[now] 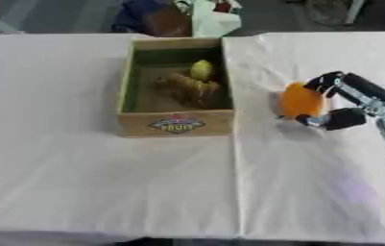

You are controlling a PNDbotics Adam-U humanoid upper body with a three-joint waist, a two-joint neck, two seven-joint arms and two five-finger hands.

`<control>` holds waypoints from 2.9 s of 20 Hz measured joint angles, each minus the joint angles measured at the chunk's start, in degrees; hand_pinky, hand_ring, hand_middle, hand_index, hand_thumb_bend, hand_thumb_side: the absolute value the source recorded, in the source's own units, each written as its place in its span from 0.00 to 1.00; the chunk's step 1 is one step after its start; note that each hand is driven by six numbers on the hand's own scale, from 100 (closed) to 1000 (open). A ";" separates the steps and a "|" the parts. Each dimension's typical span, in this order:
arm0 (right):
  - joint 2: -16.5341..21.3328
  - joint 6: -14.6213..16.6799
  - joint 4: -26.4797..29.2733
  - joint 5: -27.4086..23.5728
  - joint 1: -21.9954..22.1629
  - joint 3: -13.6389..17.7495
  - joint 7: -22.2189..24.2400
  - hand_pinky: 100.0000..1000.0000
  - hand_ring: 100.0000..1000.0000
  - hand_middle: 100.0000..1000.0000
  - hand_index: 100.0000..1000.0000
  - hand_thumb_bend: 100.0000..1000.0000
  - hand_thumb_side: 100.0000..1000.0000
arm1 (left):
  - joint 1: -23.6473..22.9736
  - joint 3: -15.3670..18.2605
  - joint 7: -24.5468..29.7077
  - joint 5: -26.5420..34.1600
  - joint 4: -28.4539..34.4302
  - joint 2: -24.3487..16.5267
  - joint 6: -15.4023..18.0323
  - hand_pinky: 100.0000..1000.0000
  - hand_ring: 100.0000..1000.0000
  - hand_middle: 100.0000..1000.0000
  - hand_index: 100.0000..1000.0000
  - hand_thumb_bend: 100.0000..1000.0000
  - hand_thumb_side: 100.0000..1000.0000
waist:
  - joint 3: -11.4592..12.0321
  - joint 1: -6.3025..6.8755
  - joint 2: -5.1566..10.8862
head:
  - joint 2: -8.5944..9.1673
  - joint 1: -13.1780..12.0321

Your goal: Pick up objects on the table and place them in the box.

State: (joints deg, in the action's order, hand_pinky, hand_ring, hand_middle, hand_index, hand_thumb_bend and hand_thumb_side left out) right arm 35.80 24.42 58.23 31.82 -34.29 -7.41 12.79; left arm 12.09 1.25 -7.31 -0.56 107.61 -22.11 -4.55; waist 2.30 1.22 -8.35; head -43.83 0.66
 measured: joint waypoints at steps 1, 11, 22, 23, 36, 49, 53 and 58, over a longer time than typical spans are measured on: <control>-0.08 0.00 0.05 0.49 0.00 0.01 -1.17 0.55 0.55 0.36 0.51 0.13 0.03 | -0.01 0.00 0.01 0.02 0.00 0.00 0.01 0.48 0.54 0.54 0.64 0.32 0.63 | 0.00 0.04 0.00 | 0.00 0.01; -0.27 -1.50 1.66 -0.25 0.05 0.69 -13.66 0.46 0.45 0.18 0.33 0.00 0.00 | -0.18 0.00 0.02 0.08 -0.01 0.43 0.01 0.49 0.54 0.54 0.64 0.29 0.63 | 0.04 0.06 0.00 | 0.00 -0.01; 0.72 -3.24 11.74 -9.40 -2.97 0.08 -13.30 0.46 0.44 0.17 0.32 0.00 0.00 | -0.44 0.00 0.20 0.60 -0.02 0.44 0.19 0.49 0.54 0.54 0.64 0.28 0.63 | 0.16 -0.03 0.26 | 0.00 -0.01; 0.74 -3.39 12.63 -10.20 -3.79 -0.27 -12.82 0.46 0.45 0.17 0.32 0.00 0.00 | -0.47 0.00 0.22 0.63 -0.02 0.44 0.21 0.50 0.54 0.54 0.64 0.27 0.63 | 0.16 -0.03 0.29 | 0.00 0.01; -7.43 -1.67 10.95 -11.06 -16.38 -5.68 -5.50 0.46 0.45 0.17 0.32 0.00 0.00 | -0.54 -0.38 1.27 1.30 0.00 1.03 0.48 0.50 0.54 0.54 0.65 0.26 0.64 | 2.07 0.89 0.93 | 0.00 2.08; -20.59 0.16 -0.75 -2.51 -20.21 -5.73 -2.68 0.47 0.45 0.20 0.35 0.00 0.00 | 0.10 -1.41 2.56 2.10 0.05 2.12 0.51 0.50 0.55 0.55 0.65 0.25 0.64 | 3.59 1.62 0.55 | -0.01 4.72; -22.57 0.72 -2.59 0.35 -20.11 -6.05 -2.19 0.49 0.47 0.27 0.43 0.00 0.00 | 0.12 -1.43 2.73 2.18 0.07 2.50 0.51 0.50 0.55 0.55 0.65 0.25 0.64 | 3.64 1.65 0.53 | -0.01 4.74; -23.71 0.84 -3.93 3.90 -19.24 -6.40 -1.55 0.60 0.63 0.58 0.76 0.15 0.21 | 0.12 -1.44 2.77 2.39 0.08 2.52 0.51 0.50 0.55 0.55 0.65 0.25 0.64 | 3.64 1.67 0.53 | -0.01 4.67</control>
State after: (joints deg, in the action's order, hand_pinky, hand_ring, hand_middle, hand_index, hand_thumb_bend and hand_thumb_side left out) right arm 12.10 25.26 54.30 35.72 -53.53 -13.81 11.23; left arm 12.21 -0.19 -4.54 1.83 107.69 -19.59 -4.04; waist 5.94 2.89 -7.82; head -43.83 5.33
